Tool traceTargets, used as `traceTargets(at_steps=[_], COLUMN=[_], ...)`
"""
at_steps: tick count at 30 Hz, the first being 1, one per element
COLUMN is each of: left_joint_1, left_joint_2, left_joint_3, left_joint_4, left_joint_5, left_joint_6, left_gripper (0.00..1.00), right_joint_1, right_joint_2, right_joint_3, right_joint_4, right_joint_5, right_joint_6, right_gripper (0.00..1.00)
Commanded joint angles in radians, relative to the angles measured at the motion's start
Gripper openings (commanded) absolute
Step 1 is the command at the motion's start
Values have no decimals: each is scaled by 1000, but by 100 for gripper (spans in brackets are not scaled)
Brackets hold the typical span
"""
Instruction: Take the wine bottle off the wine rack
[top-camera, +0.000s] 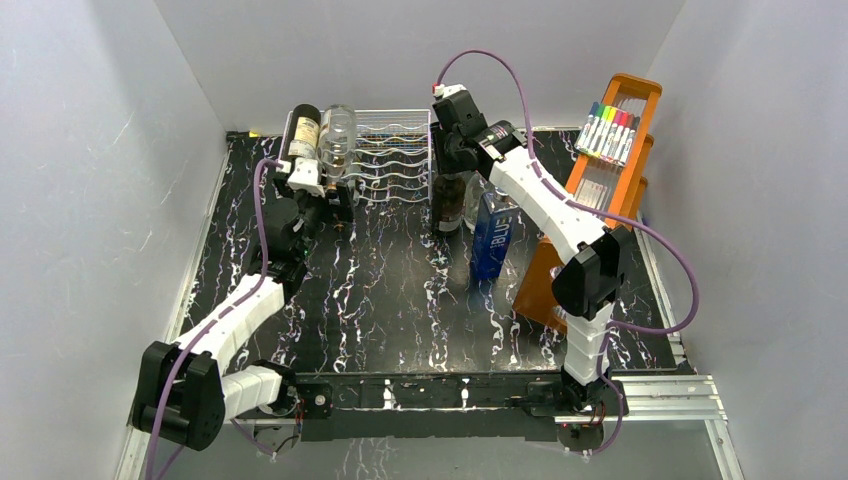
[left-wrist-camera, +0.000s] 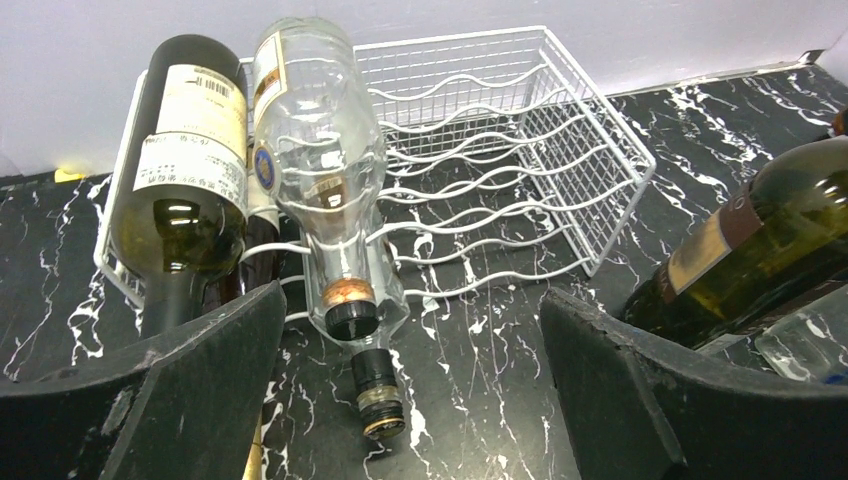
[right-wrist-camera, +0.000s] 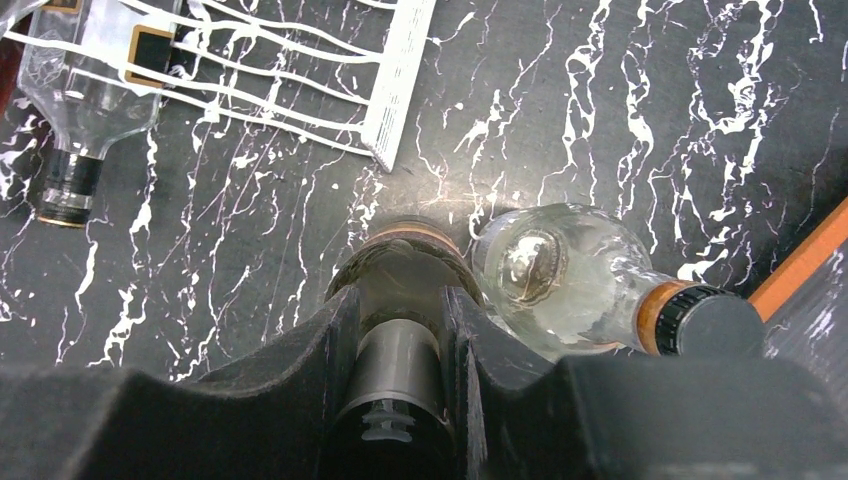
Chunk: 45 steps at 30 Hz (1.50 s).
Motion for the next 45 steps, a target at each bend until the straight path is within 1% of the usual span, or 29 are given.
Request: traceTargets(at_steps=[1, 2, 4, 9, 13, 16, 18, 24, 28, 33, 35, 38, 40, 43, 45], left_joint_1=[11, 12, 16, 21, 25, 36, 48, 64, 73, 75, 76, 101, 118, 154, 198], left_joint_2=[-12, -10, -11, -6, 2, -3, -10, -4, 8, 29, 65, 125, 147, 168, 196], left_joint_3=[51, 53, 57, 60, 80, 90, 90, 101, 139, 214, 283, 416, 481, 553, 616], left_joint_4=[-8, -8, -16, -27, -56, -73, -73, -98, -154, -279, -374, -533, -606, -683, -770], left_joint_5=[-28, -31, -37, -49, -56, -61, -61, -74, -83, -67, -68, -12, 4, 35, 66], left_joint_6=[-5, -6, -8, -13, -13, -27, -41, -47, -75, -100, -132, -206, -237, -238, -236], left_gripper=[98, 98, 98, 98, 98, 98, 98, 98, 98, 98, 98, 98, 98, 98, 98], right_joint_1=[-9, -8, -9, -9, -8, -7, -8, -6, -4, -3, -3, -4, -4, -5, -4], right_joint_2=[7, 5, 8, 7, -13, -21, -29, -76, -135, -268, -326, -423, -477, -542, -579], right_joint_3=[52, 43, 41, 56, 62, 90, 99, 116, 108, 20, -32, -125, -194, -277, -323], right_joint_4=[-12, -5, -2, -14, -13, -31, -36, -39, -26, 25, 48, 86, 110, 131, 154], right_joint_5=[69, 67, 53, 5, -22, -41, -58, -99, -168, -301, -344, -379, -394, -402, -407], right_joint_6=[-29, -29, -30, -21, -17, -17, -17, -6, -17, -32, -35, -40, -44, -58, -59], right_gripper=[10, 14, 26, 52, 65, 72, 79, 93, 98, 98, 98, 98, 98, 98, 98])
